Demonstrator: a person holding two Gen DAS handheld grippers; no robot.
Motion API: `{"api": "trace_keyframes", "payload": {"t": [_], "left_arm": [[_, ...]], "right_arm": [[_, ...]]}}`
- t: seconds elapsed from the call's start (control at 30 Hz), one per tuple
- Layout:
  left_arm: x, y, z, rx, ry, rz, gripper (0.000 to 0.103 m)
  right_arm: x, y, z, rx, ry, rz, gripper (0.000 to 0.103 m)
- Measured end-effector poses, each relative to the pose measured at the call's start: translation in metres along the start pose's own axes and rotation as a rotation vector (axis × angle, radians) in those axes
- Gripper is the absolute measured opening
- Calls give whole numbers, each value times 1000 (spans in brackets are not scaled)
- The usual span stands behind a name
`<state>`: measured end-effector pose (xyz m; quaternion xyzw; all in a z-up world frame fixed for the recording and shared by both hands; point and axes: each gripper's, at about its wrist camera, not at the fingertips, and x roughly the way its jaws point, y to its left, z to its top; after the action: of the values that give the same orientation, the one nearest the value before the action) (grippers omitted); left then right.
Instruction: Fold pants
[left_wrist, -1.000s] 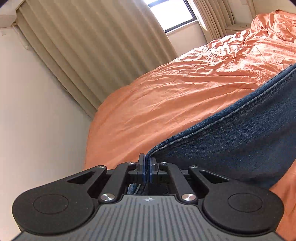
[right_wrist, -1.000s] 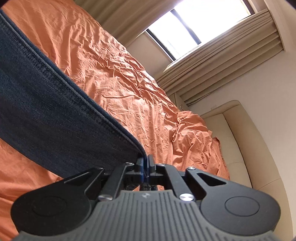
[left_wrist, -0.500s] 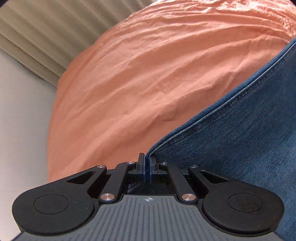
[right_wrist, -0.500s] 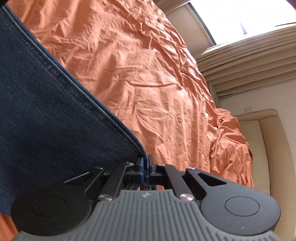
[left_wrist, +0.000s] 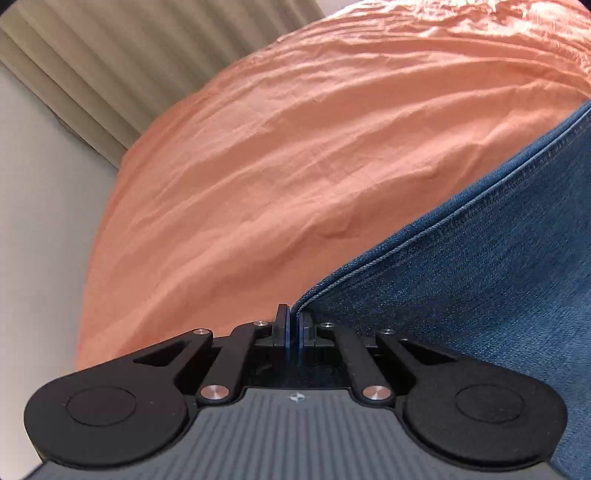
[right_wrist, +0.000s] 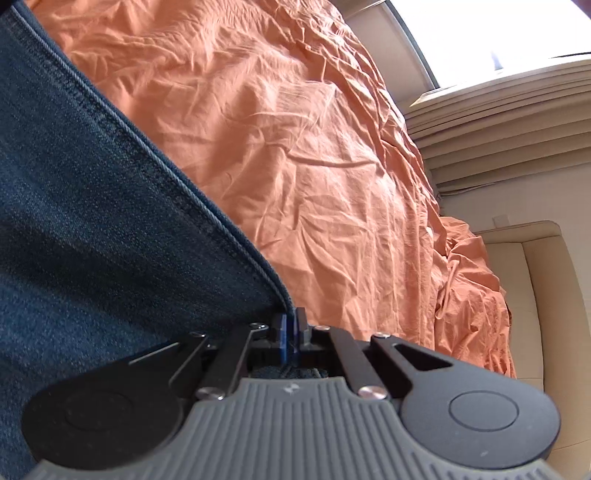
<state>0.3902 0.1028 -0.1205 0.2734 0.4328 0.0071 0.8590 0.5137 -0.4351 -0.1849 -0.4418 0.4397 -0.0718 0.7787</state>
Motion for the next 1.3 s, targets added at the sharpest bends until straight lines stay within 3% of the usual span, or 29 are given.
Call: {"api": "trace_keyframes", "payload": {"t": [0.1, 0.2, 0.53, 0.57, 0.63, 0.67, 0.7, 0.77, 1.0, 1.3], "left_arm": [[-22, 9, -1, -6, -28, 27, 4], [-23, 12, 2, -21, -2, 26, 4], [34, -4, 21, 16, 73, 16, 6], [37, -5, 20, 28, 81, 23, 16], [39, -6, 19, 47, 80, 40, 33], [36, -5, 18, 45, 75, 62, 59], [31, -2, 18, 30, 64, 72, 78], [21, 6, 18, -16, 43, 34, 79], [-45, 54, -11, -214, 26, -61, 79], [-111, 135, -102, -583, 20, -126, 79]], "right_arm": [[-12, -14, 1, 44, -19, -14, 0], [-7, -14, 9, 68, -13, -18, 0], [33, 18, 20, 56, 56, -12, 0], [33, 19, 20, 55, 56, -7, 0], [30, 18, 20, 67, 49, -23, 15], [24, 16, 20, 81, 32, -32, 36], [17, 14, 20, 101, 17, -26, 45], [0, 10, 21, 148, 4, -2, 45], [-96, 31, 32, 263, -95, 244, 52], [-220, 122, 68, 269, -224, 580, 52]]}}
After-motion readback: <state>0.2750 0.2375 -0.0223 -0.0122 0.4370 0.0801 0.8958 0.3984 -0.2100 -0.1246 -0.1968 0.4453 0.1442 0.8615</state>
